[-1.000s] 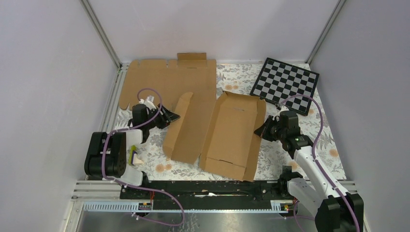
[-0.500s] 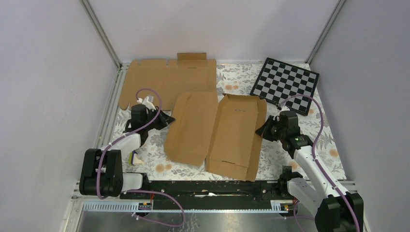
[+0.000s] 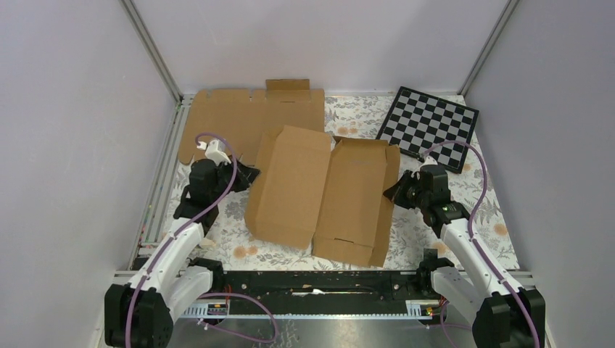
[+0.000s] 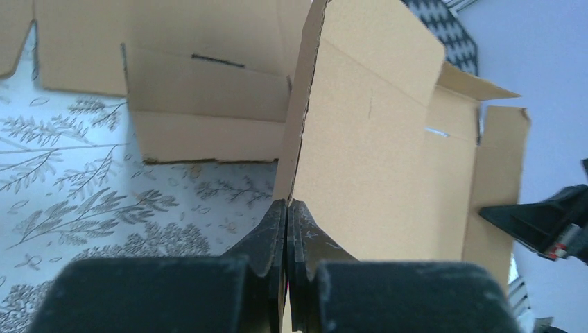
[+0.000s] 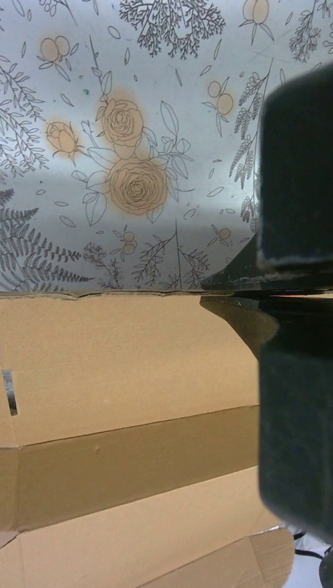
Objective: Fold the paper box
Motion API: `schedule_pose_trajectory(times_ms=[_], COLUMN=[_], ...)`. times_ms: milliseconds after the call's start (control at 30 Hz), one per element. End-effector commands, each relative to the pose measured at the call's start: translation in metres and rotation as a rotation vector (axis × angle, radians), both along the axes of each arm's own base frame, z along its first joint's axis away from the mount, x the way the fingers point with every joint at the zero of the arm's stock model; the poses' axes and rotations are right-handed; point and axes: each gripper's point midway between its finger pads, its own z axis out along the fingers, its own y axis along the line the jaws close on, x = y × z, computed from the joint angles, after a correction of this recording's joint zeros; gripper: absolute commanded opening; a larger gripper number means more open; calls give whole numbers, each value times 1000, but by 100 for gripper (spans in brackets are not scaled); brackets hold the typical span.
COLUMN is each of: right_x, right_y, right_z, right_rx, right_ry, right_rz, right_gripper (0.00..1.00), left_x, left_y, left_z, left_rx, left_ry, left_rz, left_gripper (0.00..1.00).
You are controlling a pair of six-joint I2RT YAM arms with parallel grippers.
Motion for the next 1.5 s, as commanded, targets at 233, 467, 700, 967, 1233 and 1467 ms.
schedule_pose_trajectory(times_ms=[233, 467, 700, 967, 1233, 1467], right_x=[40, 61, 71, 98, 109, 123], right_y=[17, 24, 16, 31, 22, 29], right_z=[58, 103, 126, 175, 219, 181], right_rx=[141, 123, 26, 159, 136, -54], right_ry=[-172, -369, -514, -591, -722, -865], right_rz=[-35, 46, 63, 30, -71, -57], right_gripper=[0, 0, 0, 0, 0, 0], left_x=[-12, -6, -26, -46, -41, -39], left_y=[-27, -26, -44, -38, -24, -20], left_z=[105, 125, 137, 184, 206, 186], left_rx=[-116, -131, -236, -255, -186, -152], left_ry=[-143, -178, -285, -461, -518, -512], left_rz=[-126, -116, -245, -237, -163, -140], left_gripper=[0, 0, 0, 0, 0, 0])
